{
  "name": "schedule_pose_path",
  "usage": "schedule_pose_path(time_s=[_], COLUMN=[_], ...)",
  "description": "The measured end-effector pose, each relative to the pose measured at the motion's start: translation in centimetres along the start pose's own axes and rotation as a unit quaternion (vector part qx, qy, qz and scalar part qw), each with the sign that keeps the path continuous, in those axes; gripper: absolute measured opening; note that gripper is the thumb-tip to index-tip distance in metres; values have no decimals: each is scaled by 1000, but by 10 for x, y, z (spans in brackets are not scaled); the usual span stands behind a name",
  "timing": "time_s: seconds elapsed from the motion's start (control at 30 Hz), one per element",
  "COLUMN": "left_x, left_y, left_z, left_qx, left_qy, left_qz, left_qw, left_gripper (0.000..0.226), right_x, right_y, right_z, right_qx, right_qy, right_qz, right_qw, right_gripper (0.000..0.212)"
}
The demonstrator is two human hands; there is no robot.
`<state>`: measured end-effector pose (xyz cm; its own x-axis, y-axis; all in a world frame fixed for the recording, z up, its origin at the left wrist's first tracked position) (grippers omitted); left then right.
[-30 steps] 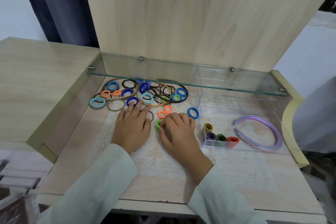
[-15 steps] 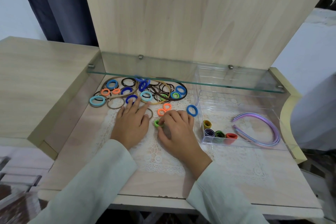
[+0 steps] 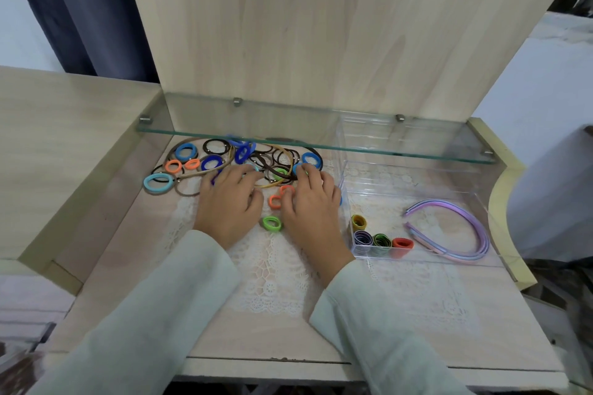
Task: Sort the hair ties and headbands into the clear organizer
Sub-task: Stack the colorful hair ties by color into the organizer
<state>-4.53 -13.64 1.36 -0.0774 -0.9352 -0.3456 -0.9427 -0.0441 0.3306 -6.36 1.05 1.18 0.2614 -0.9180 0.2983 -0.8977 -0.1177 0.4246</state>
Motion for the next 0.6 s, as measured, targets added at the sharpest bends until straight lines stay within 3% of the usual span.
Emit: schedule_pose_path(time_s=[0.13,0.37,0.6], left_x=[-4,-5,-13], left_y=[15,20,20], left_z=[5,10,15], left_qx=[-20,-28,14], left_qy=[26,6,28], left_qz=[49,62,132], left_qw=[998,998,991], left_gripper=[42,41,44], right_x=[-1,-8,-9], right_y=[14,15,16], right_z=[7,10,15], right_qx=[-9,-47,-38], right_qy=[-31,-53,-89], right_qz=[14,43,37], right_qw=[999,997,995], right_gripper=[55,46,41])
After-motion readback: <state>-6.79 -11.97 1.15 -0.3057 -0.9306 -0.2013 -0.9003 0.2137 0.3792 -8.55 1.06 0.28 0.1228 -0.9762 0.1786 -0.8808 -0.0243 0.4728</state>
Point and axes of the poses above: each hand's wrist, its own y-axis towards the middle knuckle, its own z-axis out of the palm, x = y × z, the point moved 5 cm from there along y, towards the middle knuckle, and after that the axes turned 3 degrees about -y, right-handed, at the moved point
